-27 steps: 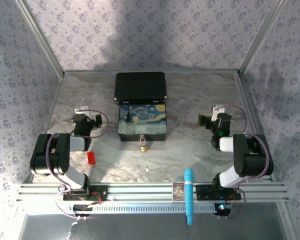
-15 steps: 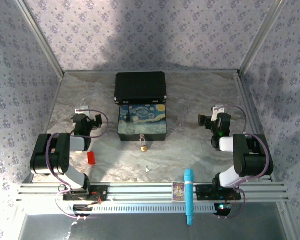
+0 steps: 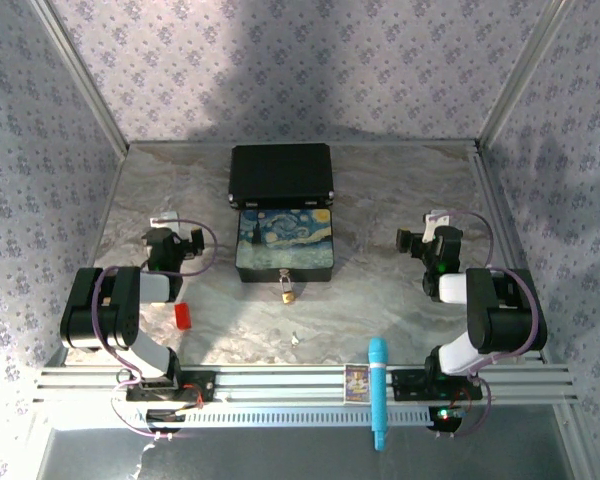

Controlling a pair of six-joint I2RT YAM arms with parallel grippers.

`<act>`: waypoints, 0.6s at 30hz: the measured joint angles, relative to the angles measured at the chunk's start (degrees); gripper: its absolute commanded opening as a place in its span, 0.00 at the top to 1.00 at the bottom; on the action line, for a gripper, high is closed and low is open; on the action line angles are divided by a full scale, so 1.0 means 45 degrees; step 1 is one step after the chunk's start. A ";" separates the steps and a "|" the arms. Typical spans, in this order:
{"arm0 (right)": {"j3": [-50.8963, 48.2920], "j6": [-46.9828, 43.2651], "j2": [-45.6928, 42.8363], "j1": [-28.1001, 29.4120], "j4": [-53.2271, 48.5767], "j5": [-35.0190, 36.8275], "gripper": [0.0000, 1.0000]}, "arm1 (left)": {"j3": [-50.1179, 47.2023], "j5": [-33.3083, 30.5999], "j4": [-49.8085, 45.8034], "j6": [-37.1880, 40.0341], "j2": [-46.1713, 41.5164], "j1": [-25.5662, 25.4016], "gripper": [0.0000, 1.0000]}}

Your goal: Unlock the padlock with the key

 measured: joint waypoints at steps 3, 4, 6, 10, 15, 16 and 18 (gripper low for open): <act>0.0000 0.0000 0.0000 -0.0005 0.0000 0.0000 0.01 | 0.0000 0.0000 0.0000 0.0000 0.0005 0.0000 0.00; 0.0000 0.0000 0.0000 -0.0005 0.0000 0.0000 0.01 | 0.0000 0.0000 0.0000 0.0000 0.0000 0.0000 0.00; 0.0000 0.0000 0.0000 -0.0005 0.0000 -0.0005 0.01 | 0.0000 0.0000 0.0000 0.0000 0.0000 0.0000 0.00; 0.0000 0.0000 0.0000 -0.0005 0.0000 -0.0005 0.01 | 0.0000 0.0000 0.0000 0.0000 0.0000 0.0000 0.00; 0.0000 0.0000 0.0000 -0.0015 0.0000 -0.0058 0.01 | 0.0000 0.0000 0.0000 0.0000 0.0000 0.0000 0.00; 0.0000 0.0000 0.0000 -0.0015 0.0000 -0.0092 0.01 | 0.0000 0.0000 0.0000 0.0000 0.0005 0.0000 0.00; 0.0000 0.0000 0.0000 -0.0029 0.0000 -0.0102 0.01 | 0.0000 0.0000 0.0000 0.0000 0.0000 0.0000 0.00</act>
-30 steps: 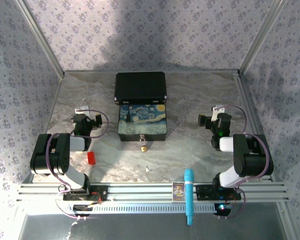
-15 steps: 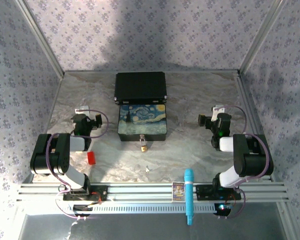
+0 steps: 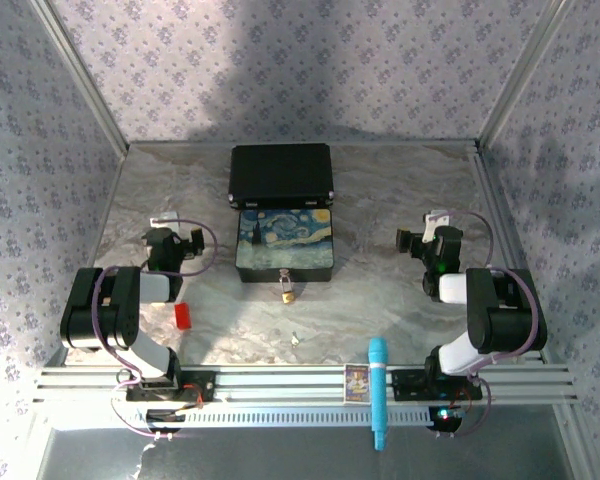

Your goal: Unlock the padlock with the key

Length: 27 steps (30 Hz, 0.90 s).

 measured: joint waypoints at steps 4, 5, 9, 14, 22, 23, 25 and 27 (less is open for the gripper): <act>0.0000 0.0000 -0.0039 -0.0034 -0.0024 0.0005 0.01 | 0.0000 -0.0015 -0.0151 -0.0005 -0.0189 0.0000 0.00; 0.0000 0.0000 -0.0155 -0.0029 -0.0170 0.0005 0.01 | 0.0000 -0.0019 -0.0457 -0.0010 -0.0495 0.0000 0.00; 0.0267 0.0010 -0.1627 -0.0029 -0.1855 0.0015 0.01 | 0.0083 -0.0243 -0.1894 -0.0112 -0.2905 -0.0068 0.00; 0.2050 0.1151 -0.4148 -0.0034 -0.5459 -0.0039 0.01 | 0.1545 -0.0199 -0.5017 -0.1953 -0.5751 -0.0083 0.00; 0.4881 0.3915 -0.5445 0.0243 -1.1040 -0.1914 0.04 | 0.2667 0.3128 -0.9156 -0.6591 -0.8539 -0.0593 0.00; 0.4930 0.4119 -0.5493 0.0738 -1.1769 -0.2108 0.05 | 0.2798 0.3405 -0.9976 -0.6946 -0.8670 -0.0981 0.00; 0.4954 0.4425 -0.5508 0.1797 -1.2866 -0.2263 0.08 | 0.3045 0.3866 -1.1254 -0.7427 -0.8757 -0.1773 0.00; 0.4954 0.4784 -0.5508 0.3215 -1.3925 -0.2254 0.08 | 0.3109 0.4488 -1.2220 -0.7922 -0.8830 -0.2579 0.00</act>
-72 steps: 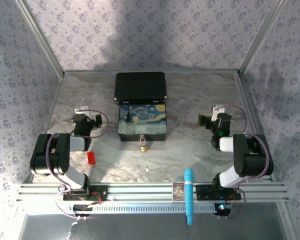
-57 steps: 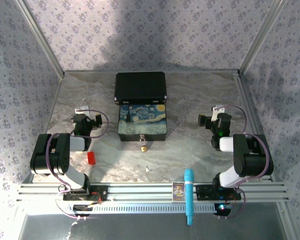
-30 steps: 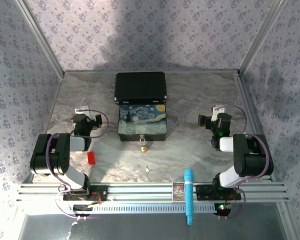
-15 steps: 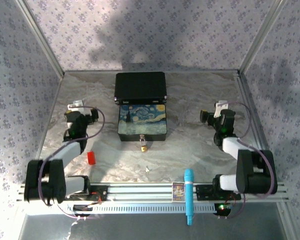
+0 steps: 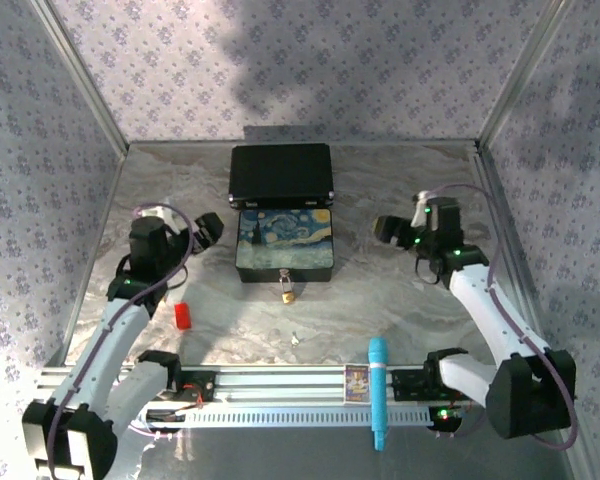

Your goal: Unlock the padlock with the key

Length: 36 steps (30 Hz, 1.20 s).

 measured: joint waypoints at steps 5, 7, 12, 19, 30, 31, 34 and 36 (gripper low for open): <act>-0.0029 0.1316 -0.0097 0.3711 -0.1389 0.0738 0.13 | -0.0287 0.0651 -0.1355 -0.1064 -0.0792 -0.1486 0.00; -0.0180 0.2030 -0.0165 0.5270 -0.1574 0.1263 0.21 | -0.0680 0.0646 -0.1583 -0.1535 -0.1462 -0.2113 0.00; -0.0515 0.3876 -0.0097 0.8534 -0.2084 0.2594 0.35 | -0.2059 0.0563 -0.1642 -0.2841 -0.2487 -0.3847 0.00; -0.0389 0.6081 0.2069 1.2060 -0.1690 0.3662 0.40 | -0.2871 0.0121 -0.1569 -0.3988 -0.2317 -0.5809 0.02; 0.1724 0.7344 0.5853 1.4202 -0.1258 0.4401 0.57 | -0.3322 -0.0602 -0.1447 -0.4687 -0.2098 -0.6902 0.03; 0.1836 0.7402 0.6062 1.4285 -0.1258 0.4439 0.57 | -0.3449 -0.0665 -0.1457 -0.4731 -0.2210 -0.6902 0.03; 0.2011 0.7679 0.6538 1.4494 -0.1268 0.4517 0.59 | -0.3716 -0.0865 -0.1506 -0.4833 -0.2419 -0.6921 0.03; 0.2055 0.7898 0.6766 1.4596 -0.1321 0.4537 0.59 | -0.3759 -0.0971 -0.1511 -0.4862 -0.2433 -0.6921 0.03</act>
